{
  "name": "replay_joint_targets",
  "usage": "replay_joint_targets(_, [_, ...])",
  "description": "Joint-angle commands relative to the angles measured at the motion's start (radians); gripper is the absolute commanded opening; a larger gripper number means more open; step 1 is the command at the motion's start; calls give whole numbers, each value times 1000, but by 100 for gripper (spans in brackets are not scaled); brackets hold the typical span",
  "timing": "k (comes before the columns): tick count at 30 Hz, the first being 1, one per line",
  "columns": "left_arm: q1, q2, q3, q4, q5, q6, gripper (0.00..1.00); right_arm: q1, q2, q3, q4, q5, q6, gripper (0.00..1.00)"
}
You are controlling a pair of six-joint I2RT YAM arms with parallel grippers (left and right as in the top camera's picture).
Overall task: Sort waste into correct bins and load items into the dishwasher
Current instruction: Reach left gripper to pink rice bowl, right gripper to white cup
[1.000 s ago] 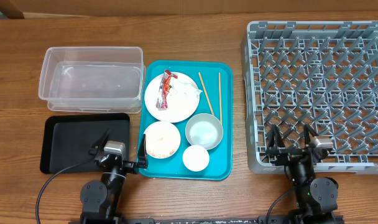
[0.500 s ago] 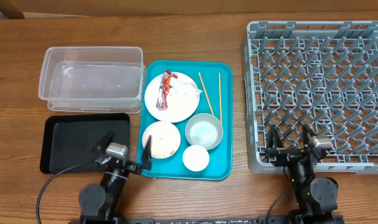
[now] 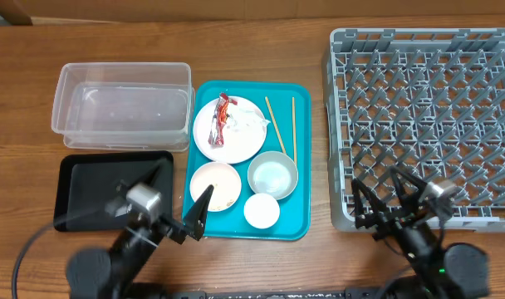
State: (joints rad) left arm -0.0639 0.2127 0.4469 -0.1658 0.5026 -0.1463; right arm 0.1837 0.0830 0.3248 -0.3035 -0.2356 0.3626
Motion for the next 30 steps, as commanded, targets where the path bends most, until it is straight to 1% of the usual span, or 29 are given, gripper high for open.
replay_joint_targets(1, [5,328,286,-276,103,35,100,-2,209,345,-302,0,-8,100])
replay_joint_targets(3, [5,454,406,-391,147,36,100,-2,324,474,-428,2,-38,100])
replay_joint_targets(4, [5,533,492,-473,201,46,100,-2,406,566,-508,2,-41,100])
replay_joint_targets(5, [5,570,531,-505,220,44,100,-2,450,617,-545,-6,-41,100])
replay_joint_targets(8, [5,661,613,-538,341,-39,100,-2,555,740,-624,-16,-40,100])
replay_joint_targets(10, [0,705,624,-525,411,-65,100,-2,601,790,-658,-58,-41,100])
replay_joint_targets(11, [-22,742,624,-563,415,-66,100,-2,629,813,-664,-90,-42,100])
replay_joint_targets(13, [-73,781,624,-640,357,-56,100,-2,649,816,-663,-92,-44,98])
replay_joint_targets(14, [-108,801,624,-681,301,-54,100,-2,659,816,-668,-91,-44,93])
replay_joint_targets(15, [-147,822,623,-716,236,-50,100,-2,669,816,-673,-88,-44,93])
replay_joint_targets(16, [-195,845,623,-748,161,-48,100,-2,683,816,-680,-88,-44,99])
replay_joint_targets(17, [-245,866,623,-772,108,-48,100,-2,698,816,-686,-88,-44,100])
replay_joint_targets(18, [-282,882,623,-781,91,-48,100,-2,709,816,-692,-88,-44,100])
replay_joint_targets(21, [-369,925,623,-785,114,-40,100,-2,734,816,-706,-89,-35,100])
replay_joint_targets(22, [-383,938,623,-787,102,-39,96,-2,739,816,-710,-90,-20,100])
replay_joint_targets(23, [-396,954,623,-792,68,-62,90,-2,743,816,-710,-91,-18,100])
replay_joint_targets(24, [-405,967,622,-798,30,-89,90,-2,745,816,-709,-90,-18,100])
replay_joint_targets(25, [-422,987,621,-810,-45,-116,88,-2,745,816,-707,-90,-18,100])
replay_joint_targets(26, [-445,1010,620,-824,-145,-149,83,-2,745,816,-704,-89,-18,100])
replay_joint_targets(27, [-464,1028,618,-830,-216,-177,82,-2,745,816,-702,-89,-18,100])
replay_joint_targets(29, [-516,1084,608,-818,-353,-236,83,-2,745,816,-702,-89,-18,100])
replay_joint_targets(30, [-538,1111,607,-803,-364,-244,83,-2,745,816,-702,-89,-18,100])
